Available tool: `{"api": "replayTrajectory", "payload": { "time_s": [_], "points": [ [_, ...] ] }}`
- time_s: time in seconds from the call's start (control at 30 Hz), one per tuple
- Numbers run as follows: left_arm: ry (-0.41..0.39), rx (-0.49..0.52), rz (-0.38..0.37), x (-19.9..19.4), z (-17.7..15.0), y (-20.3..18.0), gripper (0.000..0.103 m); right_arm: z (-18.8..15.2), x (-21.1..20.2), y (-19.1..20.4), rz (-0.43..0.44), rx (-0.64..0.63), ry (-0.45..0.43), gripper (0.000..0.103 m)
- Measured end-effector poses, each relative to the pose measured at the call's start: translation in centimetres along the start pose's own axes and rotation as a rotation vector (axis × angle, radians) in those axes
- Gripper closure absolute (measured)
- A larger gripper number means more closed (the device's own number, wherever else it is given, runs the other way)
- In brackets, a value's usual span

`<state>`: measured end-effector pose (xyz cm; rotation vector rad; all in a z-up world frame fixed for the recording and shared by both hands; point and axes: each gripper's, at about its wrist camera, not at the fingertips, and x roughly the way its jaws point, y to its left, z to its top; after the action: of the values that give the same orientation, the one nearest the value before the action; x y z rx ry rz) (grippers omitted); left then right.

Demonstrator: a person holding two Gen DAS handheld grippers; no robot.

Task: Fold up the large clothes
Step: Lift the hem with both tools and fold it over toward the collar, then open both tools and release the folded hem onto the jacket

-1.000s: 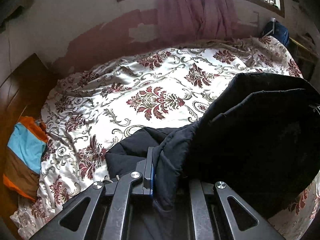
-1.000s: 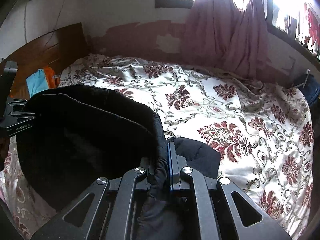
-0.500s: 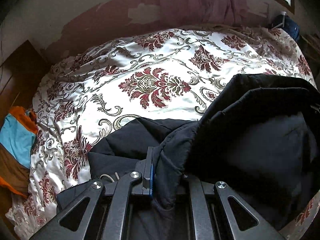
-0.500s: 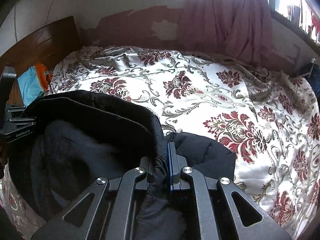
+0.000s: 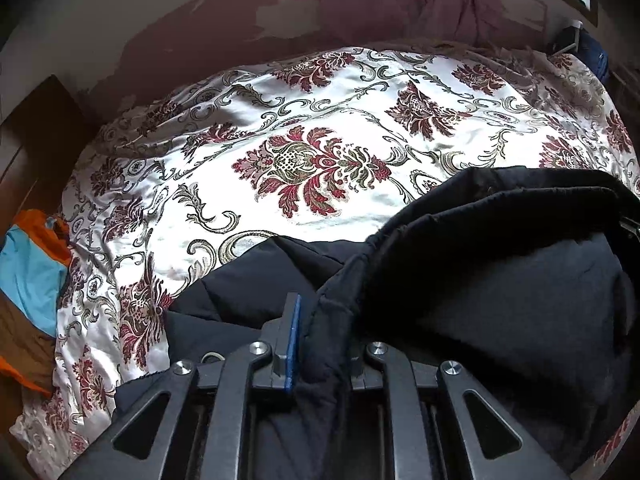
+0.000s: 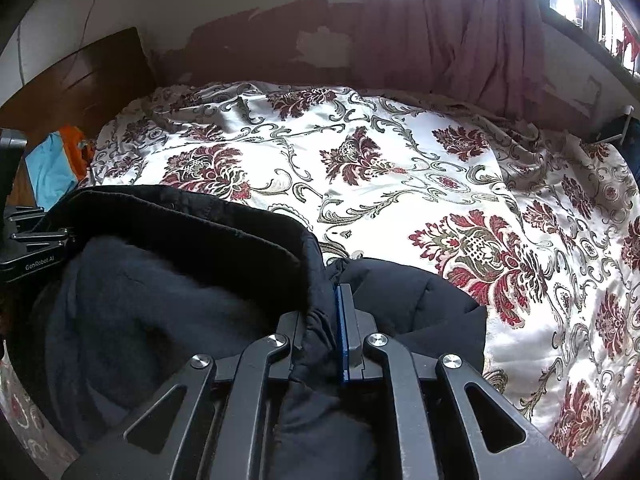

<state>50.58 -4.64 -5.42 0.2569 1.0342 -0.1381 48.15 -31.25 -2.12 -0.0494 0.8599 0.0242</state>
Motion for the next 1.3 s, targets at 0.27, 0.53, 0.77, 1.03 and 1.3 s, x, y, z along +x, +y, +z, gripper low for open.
{"api": "replayTrajectory", "payload": {
  "time_s": [0.27, 0.53, 0.77, 1.03, 1.3],
  "points": [
    [0.021, -0.047, -0.055, 0.4, 0.4, 1.0, 0.081, 0.3, 0.5, -0.5, 0.012, 0.008, 0.005, 0.088],
    [0.005, -0.110, -0.067, -0.1, 1.0, 1.7, 0.054, 0.8, 0.7, -1.0, 0.006, 0.020, 0.005, 0.067],
    [-0.127, -0.206, -0.075, -2.5, 2.7, 3.6, 0.018, 1.1, -0.5, -1.6, 0.011, 0.045, -0.052, 0.030],
    [-0.228, -0.119, -0.023, -4.9, 2.0, 2.2, 0.018, 1.6, -3.4, -0.4, 0.043, -0.039, -0.144, 0.016],
    [-0.344, -0.047, -0.039, -8.5, -1.2, 0.6, 0.018, -1.8, -7.2, 0.7, 0.041, -0.124, -0.138, 0.012]
  ]
}}
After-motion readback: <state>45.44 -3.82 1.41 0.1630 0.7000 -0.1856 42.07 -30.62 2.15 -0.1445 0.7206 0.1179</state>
